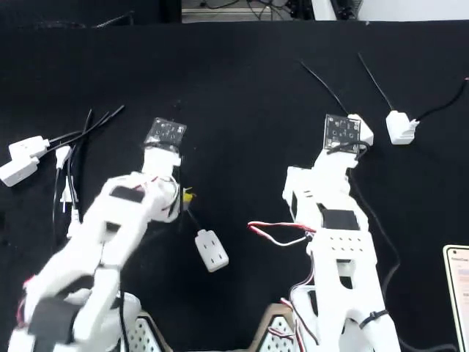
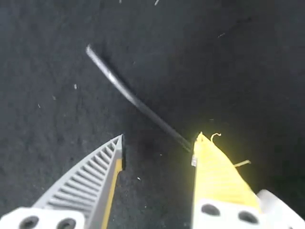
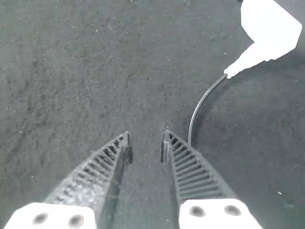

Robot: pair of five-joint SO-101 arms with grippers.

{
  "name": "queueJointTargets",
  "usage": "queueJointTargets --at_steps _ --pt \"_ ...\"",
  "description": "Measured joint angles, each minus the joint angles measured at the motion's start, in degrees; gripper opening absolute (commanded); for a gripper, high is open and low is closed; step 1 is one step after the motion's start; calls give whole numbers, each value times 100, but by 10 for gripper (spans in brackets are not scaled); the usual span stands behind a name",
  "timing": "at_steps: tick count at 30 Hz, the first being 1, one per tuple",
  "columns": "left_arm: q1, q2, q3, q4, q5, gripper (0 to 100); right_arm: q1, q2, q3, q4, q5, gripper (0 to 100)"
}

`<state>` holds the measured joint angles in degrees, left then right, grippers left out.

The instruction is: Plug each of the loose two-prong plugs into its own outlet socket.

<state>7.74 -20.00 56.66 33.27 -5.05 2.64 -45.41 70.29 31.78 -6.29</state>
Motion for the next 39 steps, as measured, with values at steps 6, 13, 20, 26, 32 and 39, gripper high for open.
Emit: queueJointTargets --at_steps 6,13,20,26,32,39 --pt "-607 949 -598 211 730 243 0 0 0 0 0 106" --pt "-1108 818 -826 1873 440 238 0 0 0 0 0 106" --pt "-1081 132 -844 2233 167 277 0 0 0 0 0 106" --pt "-536 62 -897 1222 1670 291 0 0 0 0 0 106" --pt "-492 1222 -1196 527 1890 284 0 0 0 0 0 106" --pt "-624 2233 -2356 1934 2057 284 0 0 0 0 0 106"
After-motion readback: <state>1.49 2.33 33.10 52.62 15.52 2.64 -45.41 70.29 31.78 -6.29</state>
